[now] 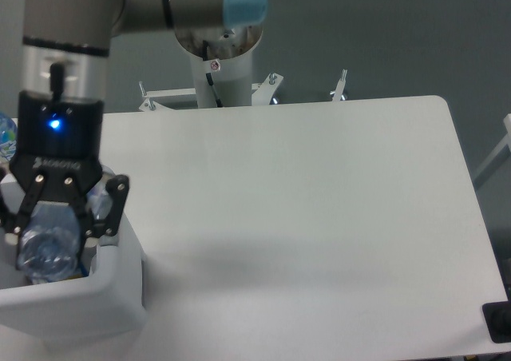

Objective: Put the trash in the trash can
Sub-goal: 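Lower the bottle into the bin and open the gripper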

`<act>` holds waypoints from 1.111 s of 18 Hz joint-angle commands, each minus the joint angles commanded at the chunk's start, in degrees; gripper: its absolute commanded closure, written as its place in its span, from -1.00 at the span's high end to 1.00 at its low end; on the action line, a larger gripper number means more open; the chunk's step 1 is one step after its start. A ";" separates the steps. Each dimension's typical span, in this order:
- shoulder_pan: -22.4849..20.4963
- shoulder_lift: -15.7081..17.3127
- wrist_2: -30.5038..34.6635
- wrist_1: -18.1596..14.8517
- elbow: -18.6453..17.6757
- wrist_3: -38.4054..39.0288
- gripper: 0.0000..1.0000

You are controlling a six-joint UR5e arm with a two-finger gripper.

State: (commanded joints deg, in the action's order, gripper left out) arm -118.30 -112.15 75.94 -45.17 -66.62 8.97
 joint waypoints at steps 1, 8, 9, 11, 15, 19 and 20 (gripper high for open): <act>0.09 -0.44 0.09 0.00 -0.17 0.00 0.22; 1.23 -2.81 0.26 0.00 -1.05 -0.09 0.86; 1.75 -2.90 0.26 0.00 -1.32 -0.09 1.00; 1.85 -2.47 0.26 0.00 -2.28 -0.09 1.00; 1.41 -0.97 0.79 0.00 -1.85 -1.58 1.00; -0.96 1.84 8.32 -0.26 -3.07 -4.65 1.00; -1.14 1.93 11.48 -0.44 -3.34 -6.05 1.00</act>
State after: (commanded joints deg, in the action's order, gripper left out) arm -119.44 -110.22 87.42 -45.61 -69.96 2.91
